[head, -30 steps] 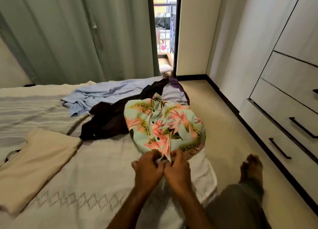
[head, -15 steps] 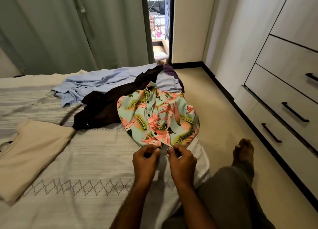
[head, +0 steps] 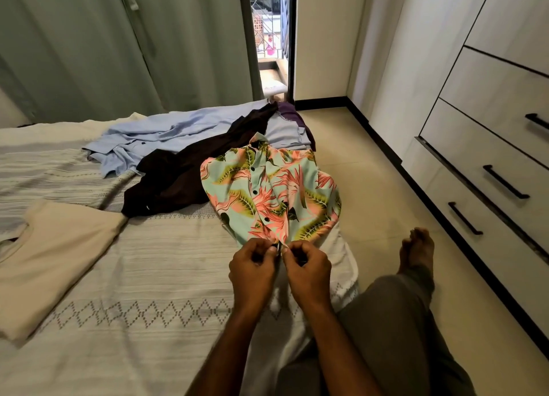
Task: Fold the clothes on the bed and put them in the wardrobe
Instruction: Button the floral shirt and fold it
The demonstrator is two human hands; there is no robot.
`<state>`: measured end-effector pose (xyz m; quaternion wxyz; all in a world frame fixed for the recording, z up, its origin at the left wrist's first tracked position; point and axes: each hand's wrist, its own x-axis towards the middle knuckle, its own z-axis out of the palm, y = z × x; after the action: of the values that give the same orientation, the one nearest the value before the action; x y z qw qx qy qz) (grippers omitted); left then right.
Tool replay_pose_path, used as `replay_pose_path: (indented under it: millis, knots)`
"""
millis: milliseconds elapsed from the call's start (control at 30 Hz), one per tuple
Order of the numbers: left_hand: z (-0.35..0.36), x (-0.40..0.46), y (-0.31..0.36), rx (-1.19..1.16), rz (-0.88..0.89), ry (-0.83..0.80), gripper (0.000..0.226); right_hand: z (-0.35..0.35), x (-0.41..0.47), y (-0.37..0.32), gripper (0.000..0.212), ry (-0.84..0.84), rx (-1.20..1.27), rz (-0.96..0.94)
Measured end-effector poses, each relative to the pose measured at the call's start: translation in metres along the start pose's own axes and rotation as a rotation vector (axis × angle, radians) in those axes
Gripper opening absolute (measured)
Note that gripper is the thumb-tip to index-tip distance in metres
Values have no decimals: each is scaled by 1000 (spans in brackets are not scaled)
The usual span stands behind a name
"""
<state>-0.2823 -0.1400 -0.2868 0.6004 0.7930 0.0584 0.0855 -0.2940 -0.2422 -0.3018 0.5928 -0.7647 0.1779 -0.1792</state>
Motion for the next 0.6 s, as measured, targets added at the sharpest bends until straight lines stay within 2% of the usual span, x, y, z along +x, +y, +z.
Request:
replay_pose_path:
  millis: [67, 167, 333, 467, 600]
  knots:
    - [0, 0, -2, 70, 49, 3, 1, -1, -1, -2, 10, 23, 0, -18]
    - [0, 0, -5, 184, 106, 22, 4, -1, -2, -4, 14, 24, -15, -56]
    - [2, -3, 0, 11, 63, -44, 4, -2, -1, -1, 15, 11, -36, -79]
    - [3, -1, 3, -60, -3, -74, 10, -1, -1, 1, 7, -1, -47, -112]
    - [3, 2, 3, -90, -25, -120, 11, -1, -1, 0, 8, 5, -35, -120]
